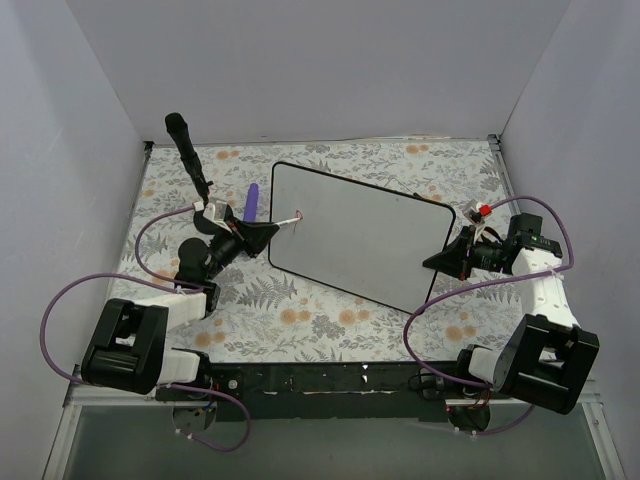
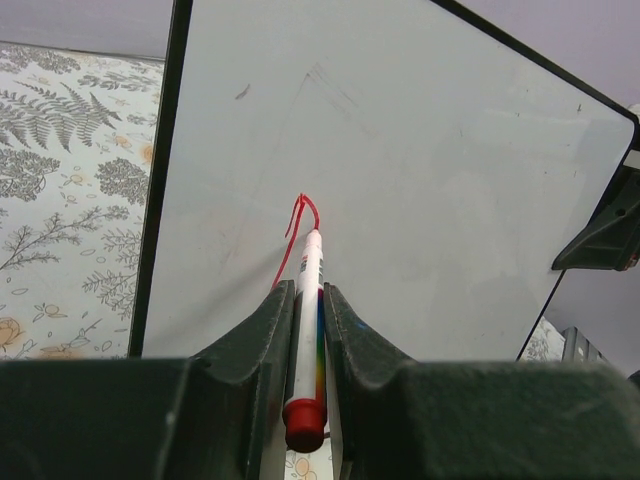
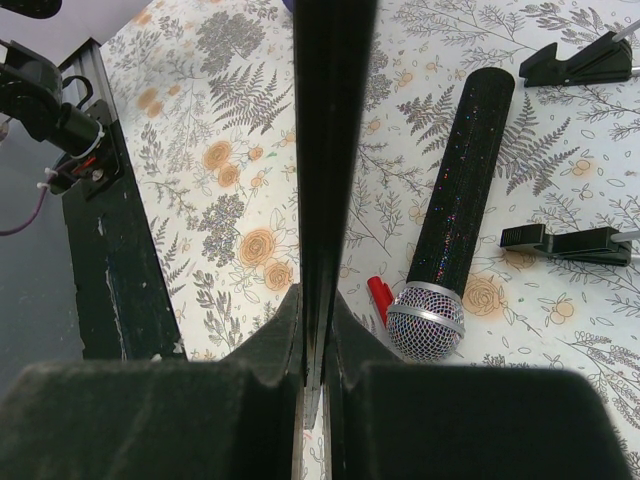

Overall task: Write a sentence on the whiteboard
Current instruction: Write with the whiteboard marker without the cap on the whiteboard.

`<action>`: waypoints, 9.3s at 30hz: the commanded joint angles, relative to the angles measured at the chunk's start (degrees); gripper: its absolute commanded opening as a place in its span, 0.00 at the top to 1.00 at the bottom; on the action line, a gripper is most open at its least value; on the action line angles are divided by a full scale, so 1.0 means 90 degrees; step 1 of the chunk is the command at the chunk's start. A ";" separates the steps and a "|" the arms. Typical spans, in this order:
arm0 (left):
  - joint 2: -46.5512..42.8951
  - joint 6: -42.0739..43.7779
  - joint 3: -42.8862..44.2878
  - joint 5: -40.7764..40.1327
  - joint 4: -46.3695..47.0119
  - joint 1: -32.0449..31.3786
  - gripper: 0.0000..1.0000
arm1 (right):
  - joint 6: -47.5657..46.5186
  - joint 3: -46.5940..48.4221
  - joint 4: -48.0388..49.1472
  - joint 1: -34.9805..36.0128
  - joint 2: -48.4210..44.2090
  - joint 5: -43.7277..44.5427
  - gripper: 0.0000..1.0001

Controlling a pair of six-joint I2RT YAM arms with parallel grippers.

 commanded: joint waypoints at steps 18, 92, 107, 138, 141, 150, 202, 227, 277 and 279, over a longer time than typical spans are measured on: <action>-0.0557 0.0505 -0.0220 -0.0602 -0.0862 -0.0025 1.00 | -0.0400 0.0127 0.0128 0.0087 -0.0002 0.0188 0.99; -0.1836 -0.0343 -0.0200 0.0237 -0.1458 -0.0074 1.00 | -0.0449 0.0127 0.0079 0.0097 -0.0051 0.0188 0.99; -0.1730 -0.0374 -0.0260 -0.0113 -0.1057 -0.0552 1.00 | -0.0459 0.0127 0.0089 0.0097 -0.0022 0.0217 0.99; -0.0607 0.0476 0.0688 -0.0973 -0.1643 -0.0767 1.00 | -0.0459 0.0136 0.0089 0.0116 0.0008 0.0256 0.99; -0.0597 0.0544 0.0717 -0.0993 -0.1867 -0.0777 1.00 | -0.0449 0.0127 0.0089 0.0116 0.0018 0.0246 0.99; -0.1036 0.0516 0.0503 -0.0671 -0.1820 -0.0767 1.00 | -0.0449 0.0127 0.0099 0.0126 0.0018 0.0246 0.99; -0.0694 0.0466 0.0630 -0.0563 -0.2014 -0.0767 1.00 | -0.0439 0.0127 0.0099 0.0126 0.0027 0.0256 0.99; -0.1095 0.0691 0.0200 -0.1100 -0.2893 -0.0767 1.00 | -0.0449 0.0127 0.0108 0.0136 0.0037 0.0266 0.99; -0.2188 -0.0022 0.0053 -0.0104 -0.2493 -0.0777 1.00 | -0.0439 0.0117 0.0109 0.0155 0.0076 0.0286 0.99; -0.2188 -0.0041 0.0034 -0.0114 -0.2464 -0.0786 1.00 | -0.0439 0.0127 0.0109 0.0155 0.0076 0.0295 0.99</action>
